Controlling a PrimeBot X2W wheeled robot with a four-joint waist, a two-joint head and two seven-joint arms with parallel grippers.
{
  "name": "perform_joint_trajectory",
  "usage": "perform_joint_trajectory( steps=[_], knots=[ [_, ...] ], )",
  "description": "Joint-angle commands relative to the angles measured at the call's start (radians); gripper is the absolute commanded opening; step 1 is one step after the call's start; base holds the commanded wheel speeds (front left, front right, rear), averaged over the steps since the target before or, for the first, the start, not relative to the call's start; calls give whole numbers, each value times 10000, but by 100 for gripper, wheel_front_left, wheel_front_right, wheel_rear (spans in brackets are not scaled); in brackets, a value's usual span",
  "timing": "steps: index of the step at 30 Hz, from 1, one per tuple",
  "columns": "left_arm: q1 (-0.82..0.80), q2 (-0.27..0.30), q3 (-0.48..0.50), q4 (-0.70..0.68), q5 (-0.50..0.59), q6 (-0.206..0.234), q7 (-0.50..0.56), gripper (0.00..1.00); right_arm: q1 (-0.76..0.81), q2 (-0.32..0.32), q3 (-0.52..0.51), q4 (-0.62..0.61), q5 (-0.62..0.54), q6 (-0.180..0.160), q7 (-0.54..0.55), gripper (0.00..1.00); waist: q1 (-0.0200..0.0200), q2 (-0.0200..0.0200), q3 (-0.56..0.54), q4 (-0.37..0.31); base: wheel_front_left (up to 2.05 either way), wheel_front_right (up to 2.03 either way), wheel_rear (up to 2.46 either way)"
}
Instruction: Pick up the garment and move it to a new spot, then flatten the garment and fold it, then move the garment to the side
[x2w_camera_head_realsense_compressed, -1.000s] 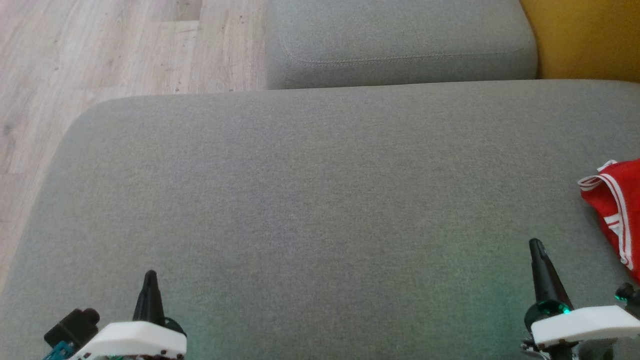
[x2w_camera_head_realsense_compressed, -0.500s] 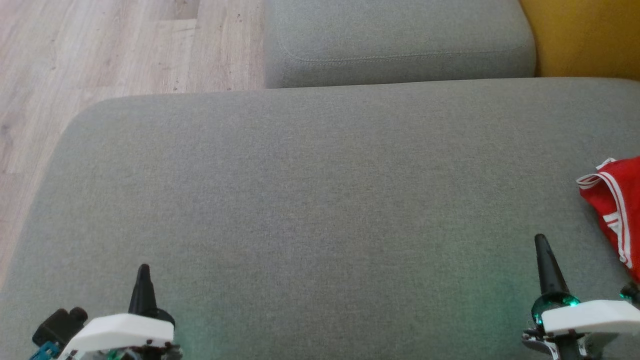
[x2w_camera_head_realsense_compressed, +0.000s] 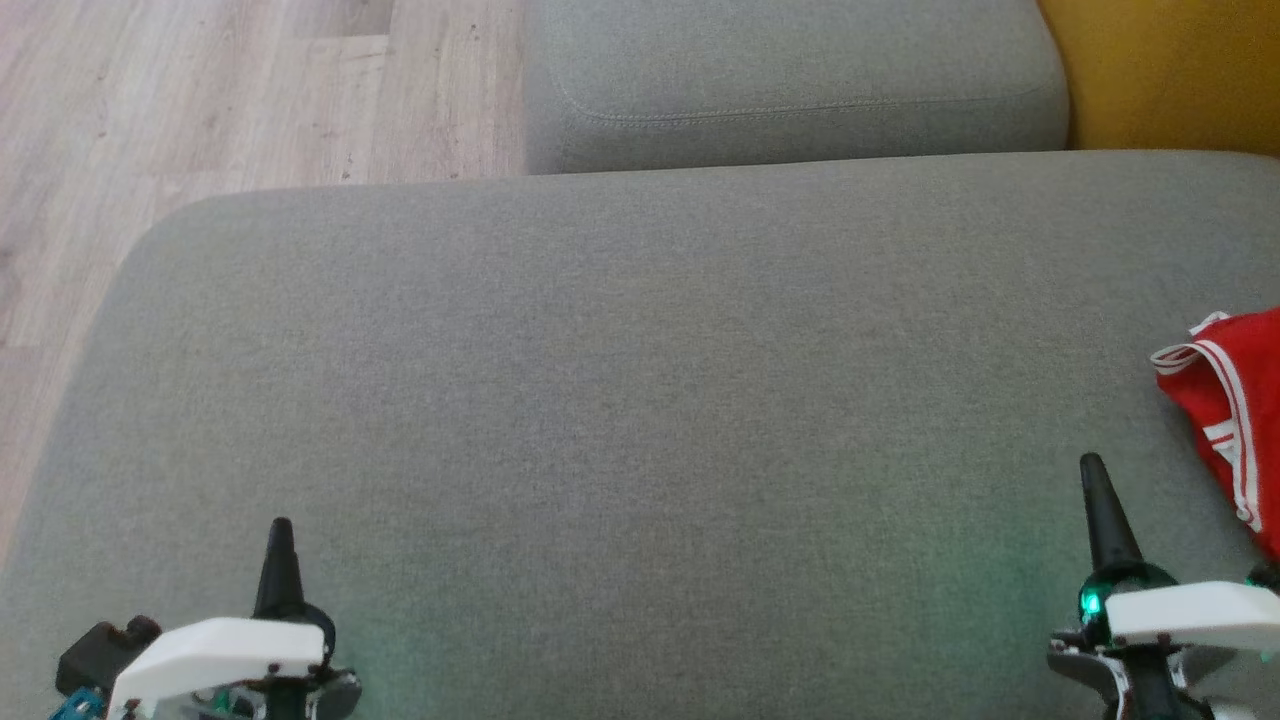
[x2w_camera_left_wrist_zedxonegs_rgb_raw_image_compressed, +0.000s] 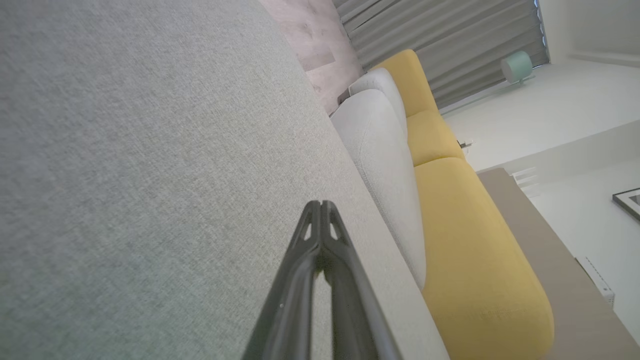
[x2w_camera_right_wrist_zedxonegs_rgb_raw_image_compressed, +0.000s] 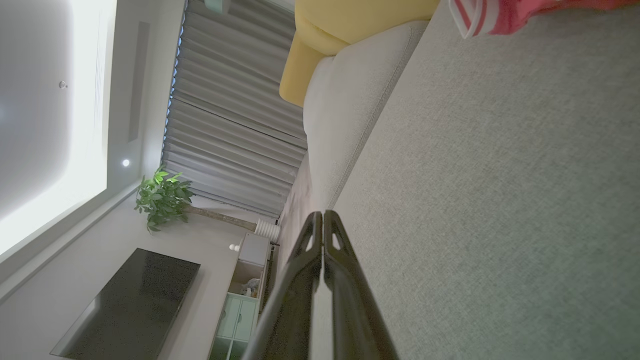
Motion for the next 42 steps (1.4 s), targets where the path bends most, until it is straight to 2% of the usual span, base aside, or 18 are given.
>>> perform_joint_trajectory(
  steps=[1,37,42],
  knots=[
    [-578,42,434,-256,-262,-111,55,0,-675,-232,69,-238,313,-5,-23,0,-1,0,3,-4,0,0,0],
    [-1076,-591,1779,-108,-3697,-1067,881,0,-1811,-231,-231,1050,4179,-7,104,0,-1,0,92,-125,0,0,0],
    [-1089,-612,1820,-104,-3777,-1091,907,0,-1841,-217,-258,1084,4259,-7,123,0,-1,0,94,-128,0,0,0]
  ],
)
